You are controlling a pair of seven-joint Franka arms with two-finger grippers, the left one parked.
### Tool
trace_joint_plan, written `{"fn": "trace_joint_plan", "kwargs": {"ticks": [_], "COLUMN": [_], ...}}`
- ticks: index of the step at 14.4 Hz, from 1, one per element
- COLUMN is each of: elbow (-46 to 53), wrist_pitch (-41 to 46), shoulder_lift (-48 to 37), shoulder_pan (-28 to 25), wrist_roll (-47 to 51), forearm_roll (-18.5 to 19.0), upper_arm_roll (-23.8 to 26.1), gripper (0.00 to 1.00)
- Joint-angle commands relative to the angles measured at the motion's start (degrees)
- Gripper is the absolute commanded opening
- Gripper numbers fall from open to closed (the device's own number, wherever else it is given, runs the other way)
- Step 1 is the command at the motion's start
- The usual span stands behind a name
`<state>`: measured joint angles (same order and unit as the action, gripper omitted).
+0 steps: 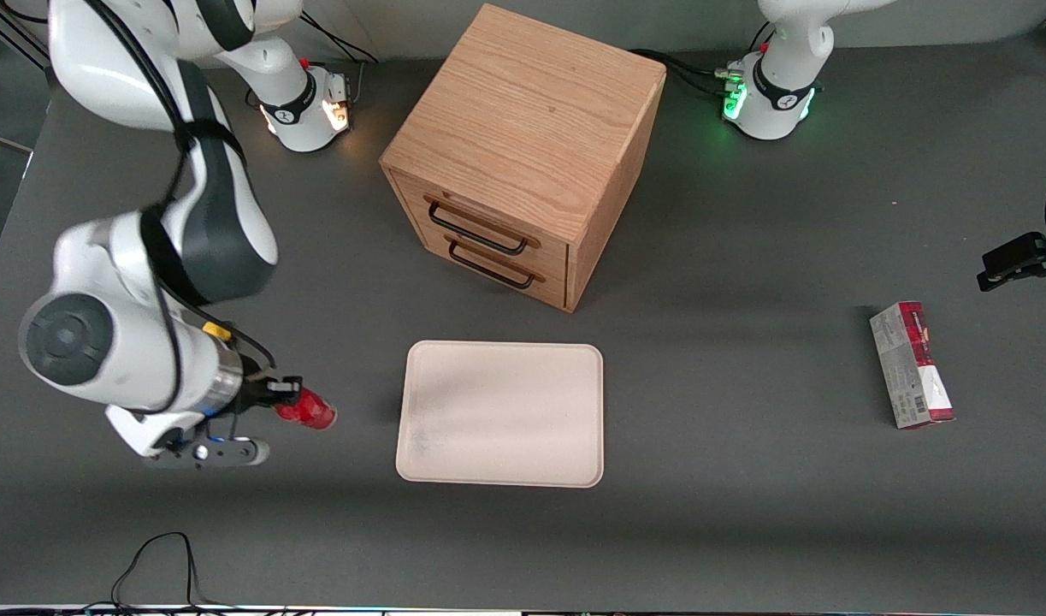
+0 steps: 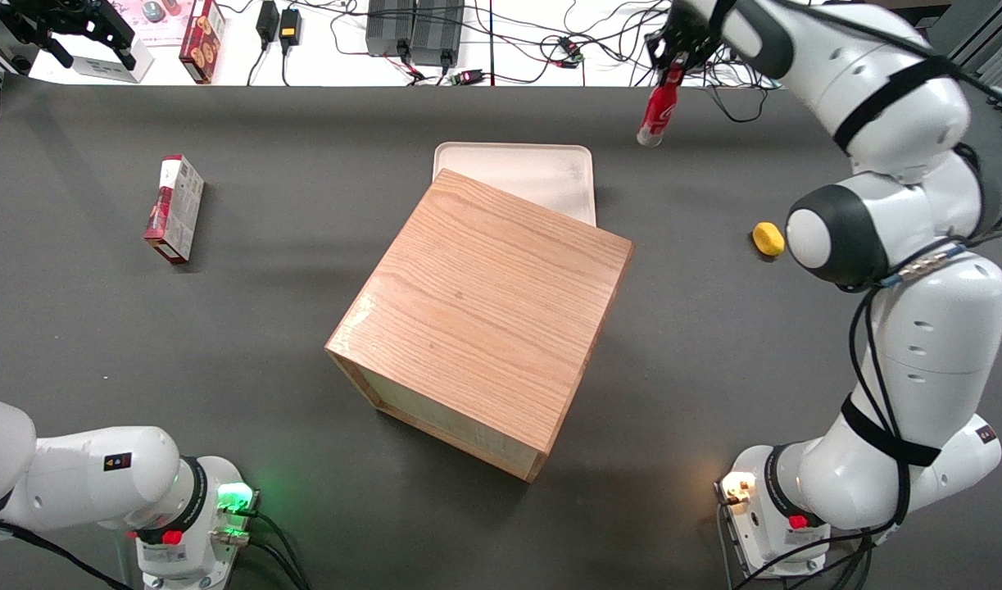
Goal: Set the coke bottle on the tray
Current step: 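Lift the bottle and carry it over the white tray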
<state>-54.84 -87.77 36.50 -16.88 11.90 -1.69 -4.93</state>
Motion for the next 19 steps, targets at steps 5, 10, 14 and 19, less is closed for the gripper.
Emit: {"fn": "trace_joint_plan", "kwargs": {"ticks": [5, 10, 14, 19], "elbow": [0.5, 5.3, 7.4, 7.4], "wrist_pitch": [7.6, 6.6, 4.4, 0.3], "shoulder_lift": [-8.7, -5.7, -3.0, 1.1], "shoulder_pan": [0.3, -0.5, -5.2, -7.5], "wrist_roll": [0.3, 1.4, 7.9, 10.2], "forearm_roll": [-0.3, -0.3, 0.8, 2.0], "upper_arm_roll": [0.3, 3.7, 4.2, 4.3], "gripper": [0.0, 0.0, 0.0, 0.0]}}
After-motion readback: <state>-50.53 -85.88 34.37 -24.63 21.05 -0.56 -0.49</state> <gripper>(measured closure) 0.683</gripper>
